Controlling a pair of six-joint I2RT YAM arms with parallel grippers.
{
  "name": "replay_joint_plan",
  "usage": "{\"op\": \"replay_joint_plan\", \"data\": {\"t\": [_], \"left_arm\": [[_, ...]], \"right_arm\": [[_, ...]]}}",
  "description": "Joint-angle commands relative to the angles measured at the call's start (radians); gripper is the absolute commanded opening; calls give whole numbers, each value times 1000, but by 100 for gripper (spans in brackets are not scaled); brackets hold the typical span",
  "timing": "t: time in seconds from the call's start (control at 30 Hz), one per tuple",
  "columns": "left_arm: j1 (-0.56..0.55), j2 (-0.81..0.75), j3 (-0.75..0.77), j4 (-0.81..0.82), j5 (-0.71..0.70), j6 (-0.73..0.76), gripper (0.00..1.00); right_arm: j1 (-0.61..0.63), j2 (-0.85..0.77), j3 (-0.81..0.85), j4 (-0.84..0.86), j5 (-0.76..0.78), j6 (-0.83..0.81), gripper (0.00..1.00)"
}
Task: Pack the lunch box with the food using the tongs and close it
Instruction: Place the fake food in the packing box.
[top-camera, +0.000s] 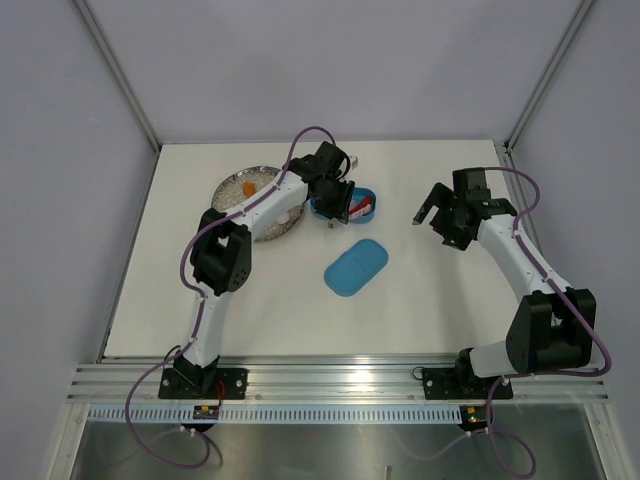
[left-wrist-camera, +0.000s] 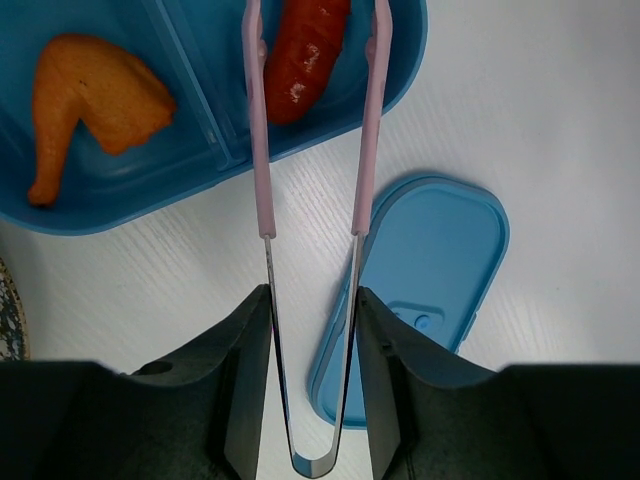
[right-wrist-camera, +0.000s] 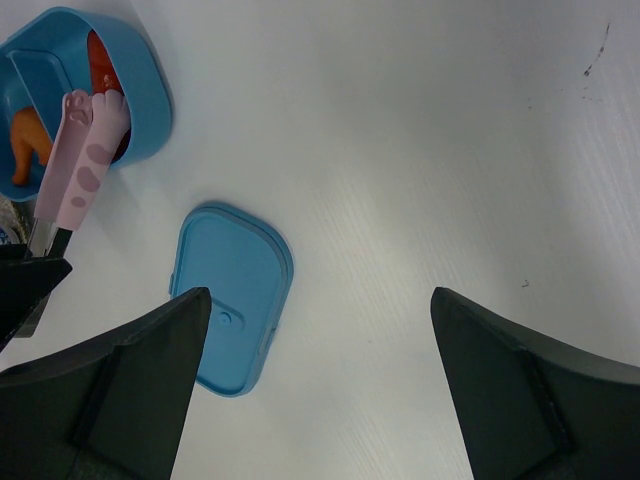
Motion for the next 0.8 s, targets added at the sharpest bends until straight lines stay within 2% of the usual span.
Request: {"op": "replay_joint_plan", "data": {"t": [0.0,0.1,0.3,0.43,0.77], "left_arm": [[-1,-63,44,16,15,12,36],[-1,-75,45,17,13,11,32],[-1,-101,78,8,10,2,32],[-1,-115,93,-10,-9,14,26],[0,-130,107,-22,-8,18,26]], "right_arm": [[0,-25,-2,21,-21,5,99],[0,-26,-2,21,-22,5,100],[2,-28,-5,22,-24,8,99],[0,-31,-5,19,-24,5,99],[0,-28,-2,22,-33,10,100]]}}
